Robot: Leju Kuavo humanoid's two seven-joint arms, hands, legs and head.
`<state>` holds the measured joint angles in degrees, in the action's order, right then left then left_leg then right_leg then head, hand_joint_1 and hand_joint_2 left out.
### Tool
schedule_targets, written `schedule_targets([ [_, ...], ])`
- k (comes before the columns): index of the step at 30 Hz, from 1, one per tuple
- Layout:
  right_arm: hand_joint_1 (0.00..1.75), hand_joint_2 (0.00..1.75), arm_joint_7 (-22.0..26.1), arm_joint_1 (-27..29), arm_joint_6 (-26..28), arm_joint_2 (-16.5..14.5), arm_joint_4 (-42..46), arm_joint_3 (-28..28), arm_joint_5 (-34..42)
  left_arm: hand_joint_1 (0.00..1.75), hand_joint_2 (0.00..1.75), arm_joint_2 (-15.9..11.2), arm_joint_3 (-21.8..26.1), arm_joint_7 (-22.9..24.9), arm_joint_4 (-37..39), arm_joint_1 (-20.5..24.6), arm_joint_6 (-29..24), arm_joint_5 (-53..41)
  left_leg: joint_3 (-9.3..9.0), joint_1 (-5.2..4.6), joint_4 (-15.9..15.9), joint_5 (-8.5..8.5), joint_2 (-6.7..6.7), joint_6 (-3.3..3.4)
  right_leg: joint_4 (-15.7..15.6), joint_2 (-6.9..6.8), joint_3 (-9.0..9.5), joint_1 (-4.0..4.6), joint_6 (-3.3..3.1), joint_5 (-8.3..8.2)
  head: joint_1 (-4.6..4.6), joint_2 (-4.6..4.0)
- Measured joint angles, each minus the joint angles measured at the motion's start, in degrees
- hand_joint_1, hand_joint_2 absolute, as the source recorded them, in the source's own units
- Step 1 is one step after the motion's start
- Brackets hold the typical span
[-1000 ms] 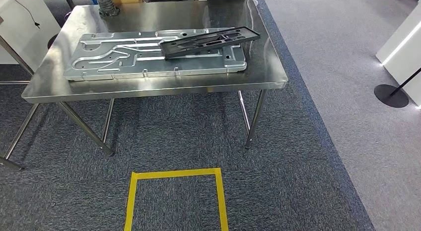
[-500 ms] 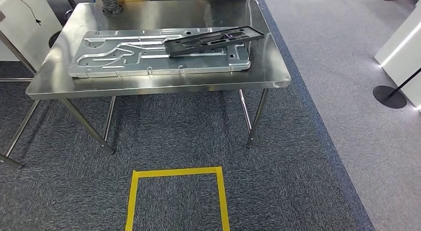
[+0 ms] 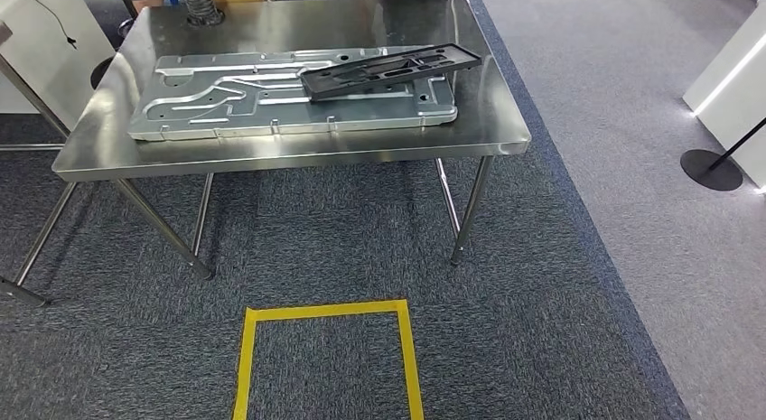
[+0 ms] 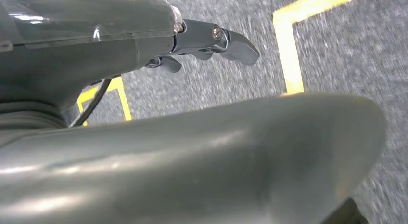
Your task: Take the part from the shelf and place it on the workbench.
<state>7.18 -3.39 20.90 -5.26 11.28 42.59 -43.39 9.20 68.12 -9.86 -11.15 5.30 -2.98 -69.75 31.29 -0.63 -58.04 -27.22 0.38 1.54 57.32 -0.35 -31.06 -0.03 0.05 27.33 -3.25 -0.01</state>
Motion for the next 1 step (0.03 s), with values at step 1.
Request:
schedule_targets([
  [1, 0.00, 1.75, 0.0, 0.0, 0.0, 0.0, 0.0, -0.1, -0.1, 0.00, 0.00, 0.0, 0.0, -0.1, 0.0, 0.0, 0.0, 0.1, -0.01, 0.02, 0.0, 0.00, 0.02, -0.16, -0.1, 0.00, 0.03, -0.06, -0.14, -0.09, 0.00, 0.00],
])
